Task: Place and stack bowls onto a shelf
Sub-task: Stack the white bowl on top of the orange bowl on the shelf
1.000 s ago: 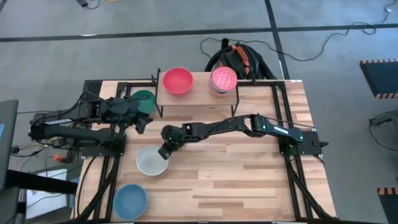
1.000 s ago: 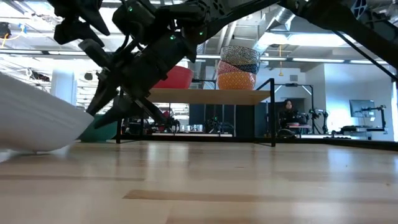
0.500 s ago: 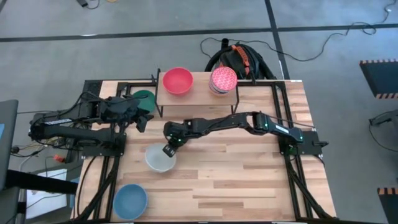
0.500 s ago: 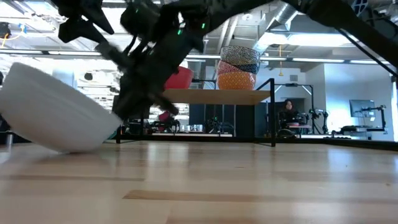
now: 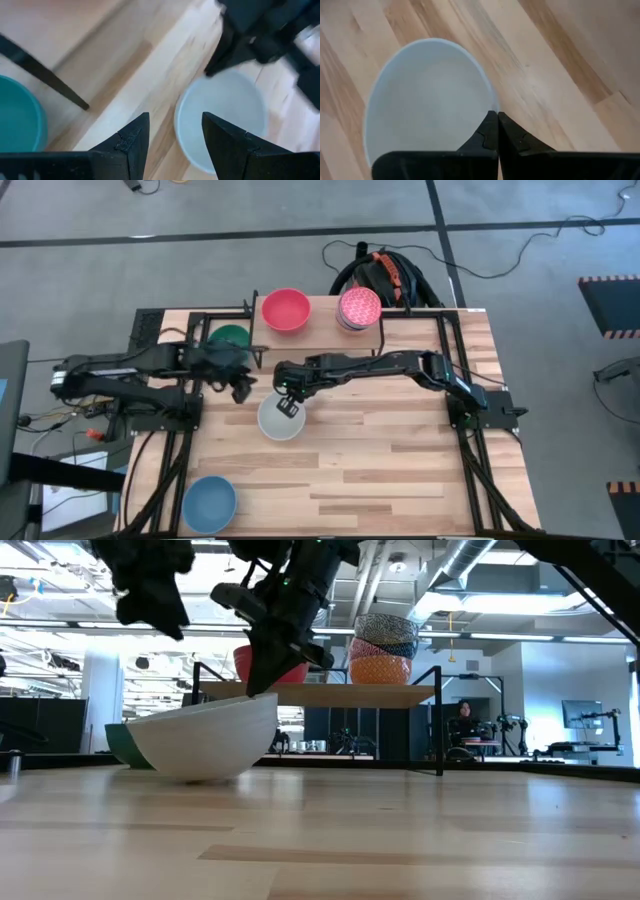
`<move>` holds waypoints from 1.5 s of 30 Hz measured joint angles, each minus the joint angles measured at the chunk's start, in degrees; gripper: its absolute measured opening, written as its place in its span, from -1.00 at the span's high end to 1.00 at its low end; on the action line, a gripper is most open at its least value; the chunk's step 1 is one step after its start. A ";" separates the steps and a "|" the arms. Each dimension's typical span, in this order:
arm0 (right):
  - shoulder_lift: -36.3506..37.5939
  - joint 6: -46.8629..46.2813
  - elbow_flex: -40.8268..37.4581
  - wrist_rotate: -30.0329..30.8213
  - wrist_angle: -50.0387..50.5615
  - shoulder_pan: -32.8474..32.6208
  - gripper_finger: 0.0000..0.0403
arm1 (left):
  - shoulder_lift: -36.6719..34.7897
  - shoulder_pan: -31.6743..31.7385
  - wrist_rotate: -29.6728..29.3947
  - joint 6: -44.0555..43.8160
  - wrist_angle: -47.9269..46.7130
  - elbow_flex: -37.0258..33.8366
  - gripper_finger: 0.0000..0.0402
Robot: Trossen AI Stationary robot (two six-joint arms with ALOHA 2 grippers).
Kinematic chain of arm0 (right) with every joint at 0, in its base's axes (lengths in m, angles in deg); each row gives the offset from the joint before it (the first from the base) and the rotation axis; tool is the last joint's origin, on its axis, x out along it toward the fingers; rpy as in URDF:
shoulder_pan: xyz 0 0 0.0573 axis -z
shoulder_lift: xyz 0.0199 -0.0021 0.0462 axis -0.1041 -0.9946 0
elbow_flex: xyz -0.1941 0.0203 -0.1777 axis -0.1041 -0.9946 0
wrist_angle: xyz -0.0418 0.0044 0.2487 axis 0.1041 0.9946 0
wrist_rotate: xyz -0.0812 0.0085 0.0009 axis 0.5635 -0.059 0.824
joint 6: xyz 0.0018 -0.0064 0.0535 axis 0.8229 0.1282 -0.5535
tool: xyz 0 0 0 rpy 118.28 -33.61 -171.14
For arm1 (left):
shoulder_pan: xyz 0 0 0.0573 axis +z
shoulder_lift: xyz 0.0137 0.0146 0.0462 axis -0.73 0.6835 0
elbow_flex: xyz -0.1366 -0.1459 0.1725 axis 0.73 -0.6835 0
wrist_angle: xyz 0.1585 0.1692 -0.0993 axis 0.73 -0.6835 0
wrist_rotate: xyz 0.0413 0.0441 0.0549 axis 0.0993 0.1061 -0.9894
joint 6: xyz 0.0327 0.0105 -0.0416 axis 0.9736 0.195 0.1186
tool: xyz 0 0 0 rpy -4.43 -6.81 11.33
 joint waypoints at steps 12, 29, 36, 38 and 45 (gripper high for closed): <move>4.27 0.63 -0.02 -0.43 3.97 -0.48 0.22 | 16.17 0.00 4.33 7.43 1.41 -0.04 0.17; 15.77 0.88 0.02 1.27 4.37 -0.50 0.04 | 30.61 0.04 2.36 9.23 7.02 -0.09 0.27; 17.49 1.72 0.00 1.30 4.47 -0.15 0.12 | 33.10 0.04 3.31 9.21 6.91 -0.09 0.71; 18.17 1.80 0.00 1.48 4.60 0.02 0.13 | 32.20 0.04 3.63 9.04 7.08 -0.09 0.88; 20.28 1.65 0.00 1.71 4.67 1.22 0.19 | 24.48 0.11 5.75 8.34 6.07 0.19 0.99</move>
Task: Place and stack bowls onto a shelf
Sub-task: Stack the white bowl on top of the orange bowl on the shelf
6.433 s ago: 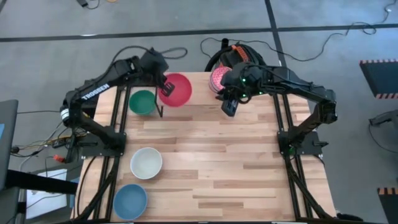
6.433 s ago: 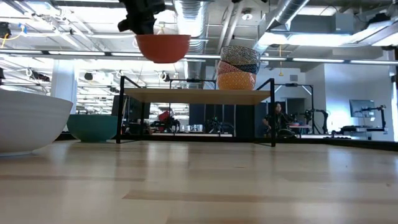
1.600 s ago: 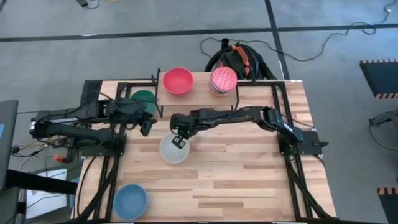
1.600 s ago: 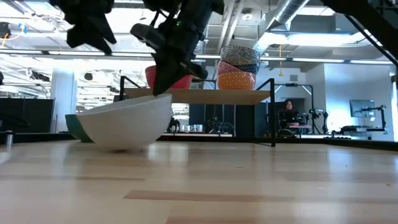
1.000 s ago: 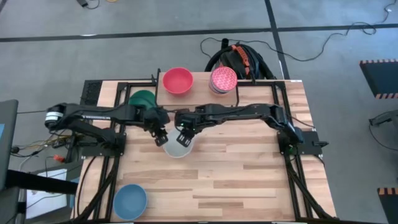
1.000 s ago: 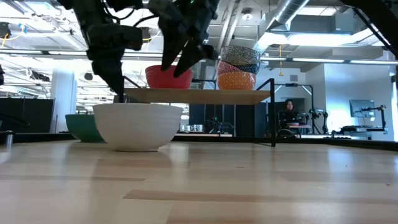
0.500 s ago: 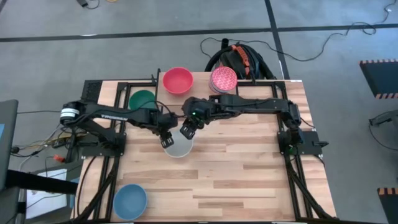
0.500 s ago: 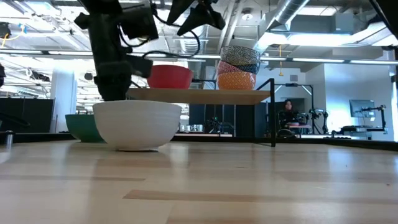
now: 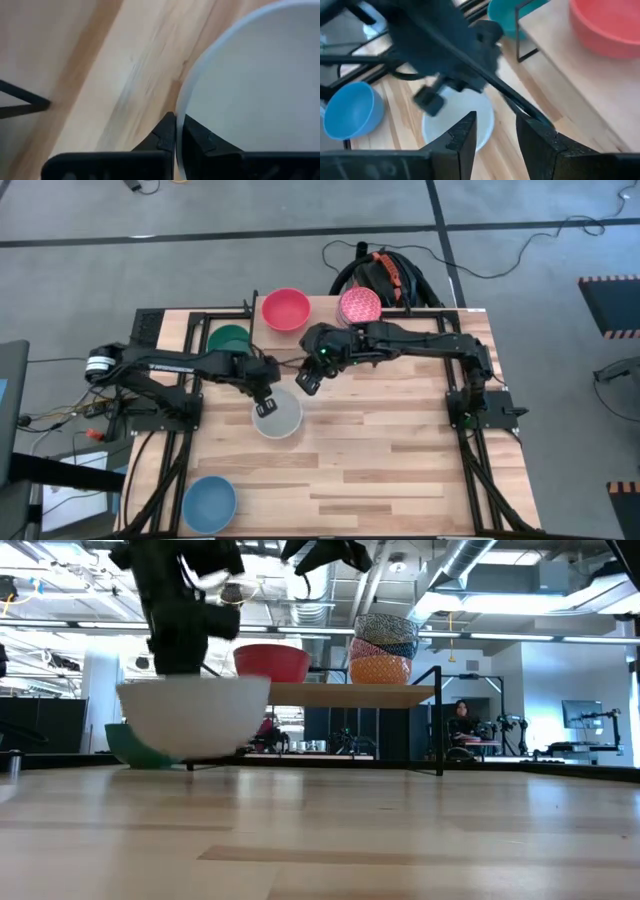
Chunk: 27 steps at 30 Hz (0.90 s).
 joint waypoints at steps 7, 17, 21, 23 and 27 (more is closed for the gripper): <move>1.78 -1.66 0.00 1.58 -0.73 1.92 0.23 | -9.78 3.26 -4.38 1.69 -2.94 6.28 1.00; 3.62 -1.95 -0.03 2.62 -3.36 2.79 0.28 | -13.80 16.21 -14.59 11.02 -1.59 21.42 1.00; 3.86 -2.60 -0.02 2.65 -3.94 3.34 0.29 | -10.05 22.28 -14.60 13.63 2.65 23.65 1.00; 3.83 -3.12 -0.02 2.66 -3.88 3.69 0.29 | -6.97 25.29 -13.86 14.70 3.68 24.81 1.00; 3.83 -4.51 -0.02 2.78 -3.85 4.53 0.29 | -0.97 30.74 -9.99 15.13 3.05 28.94 1.00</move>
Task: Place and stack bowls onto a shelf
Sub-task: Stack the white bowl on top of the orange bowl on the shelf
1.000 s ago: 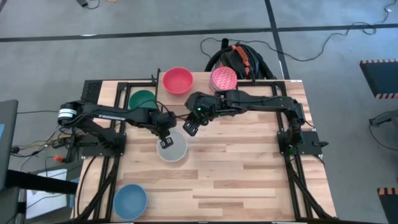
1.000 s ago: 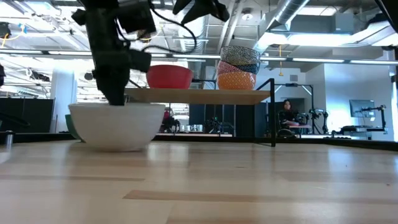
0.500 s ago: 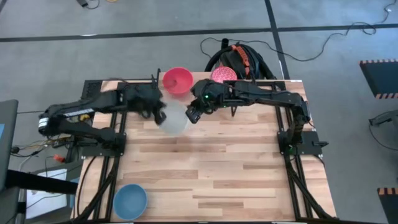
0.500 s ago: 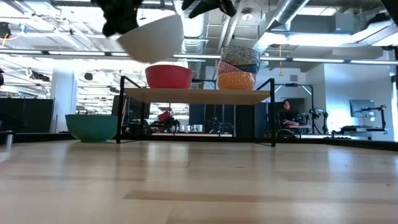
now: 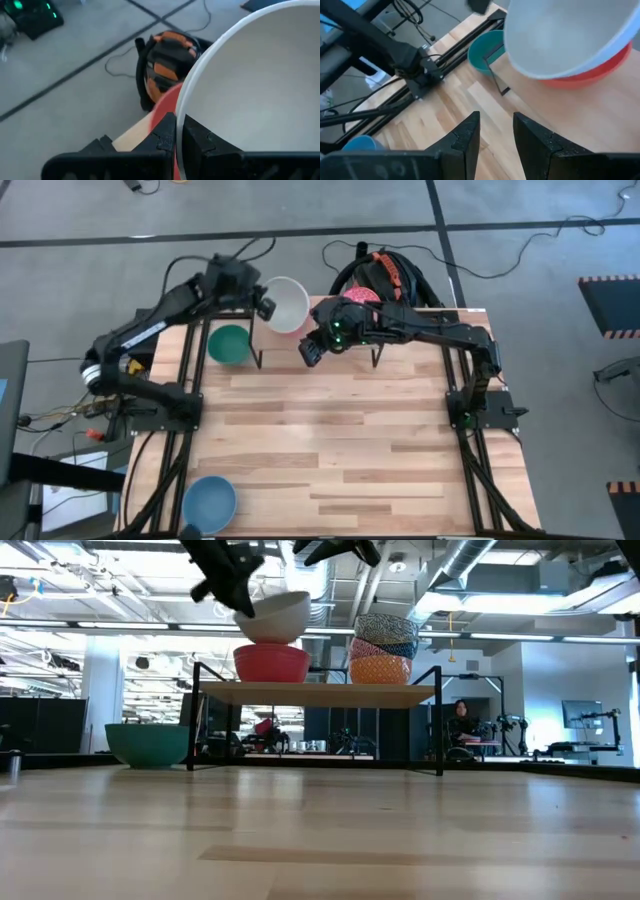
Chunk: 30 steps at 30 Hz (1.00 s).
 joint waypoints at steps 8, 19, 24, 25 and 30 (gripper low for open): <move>-0.02 -2.04 0.00 2.78 0.54 1.50 0.29 | 10.83 6.09 8.13 4.15 -10.95 11.44 1.00; 0.73 -1.46 -0.02 1.49 1.02 5.21 0.29 | 19.04 7.80 13.12 11.49 -21.95 21.40 1.00; 2.42 3.58 0.07 -1.80 -0.06 9.37 0.22 | 19.46 8.49 17.68 10.15 -22.12 21.44 0.90; 2.80 4.48 0.08 -2.79 0.04 10.40 0.20 | 19.45 8.50 17.75 9.47 -21.97 21.44 0.85; 3.77 10.30 0.05 -6.98 0.02 15.06 0.07 | 19.22 9.08 17.95 6.57 -21.70 21.44 0.60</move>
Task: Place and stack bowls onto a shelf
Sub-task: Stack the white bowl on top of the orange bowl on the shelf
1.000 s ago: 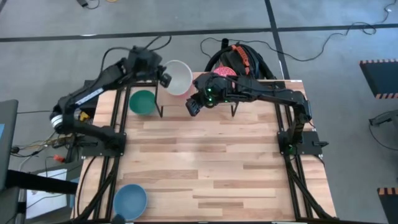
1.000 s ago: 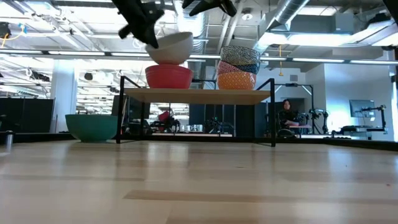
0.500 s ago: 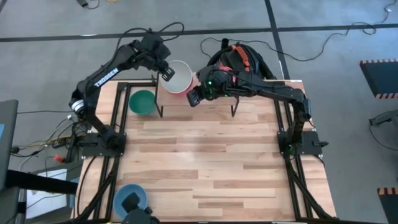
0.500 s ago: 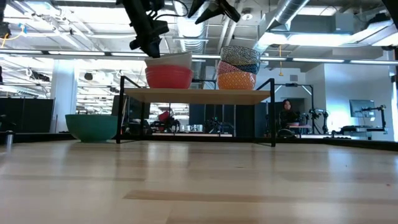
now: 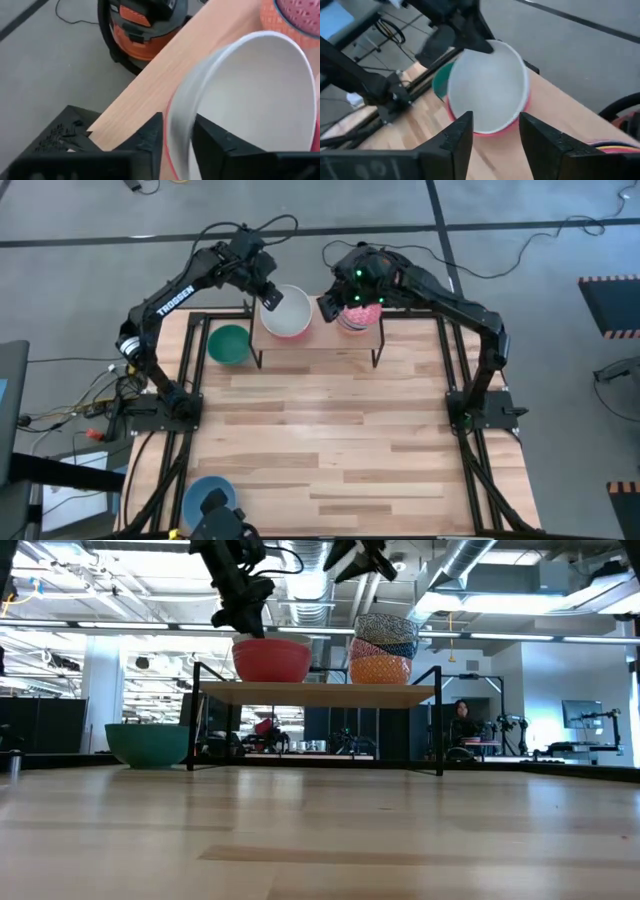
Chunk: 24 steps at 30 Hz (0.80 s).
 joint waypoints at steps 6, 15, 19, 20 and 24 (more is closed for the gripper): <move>0.12 3.54 -0.03 -5.07 0.65 4.40 -0.03 | -1.75 0.83 2.05 -5.67 1.33 0.00 0.40; 0.12 8.69 -0.03 -7.25 1.17 6.81 -0.02 | -3.80 2.24 3.16 -13.75 12.34 0.00 0.42; 0.12 9.72 -0.03 -7.27 1.98 7.50 -0.02 | -1.35 1.47 4.32 -14.83 12.85 -0.41 0.47; 0.12 9.74 -0.03 -7.27 2.53 7.66 -0.02 | -0.78 0.97 4.44 -14.83 12.29 -0.49 0.48; 0.12 9.74 -0.03 -7.27 4.43 7.69 -0.02 | 0.91 -0.87 1.84 -14.10 11.46 -0.47 0.51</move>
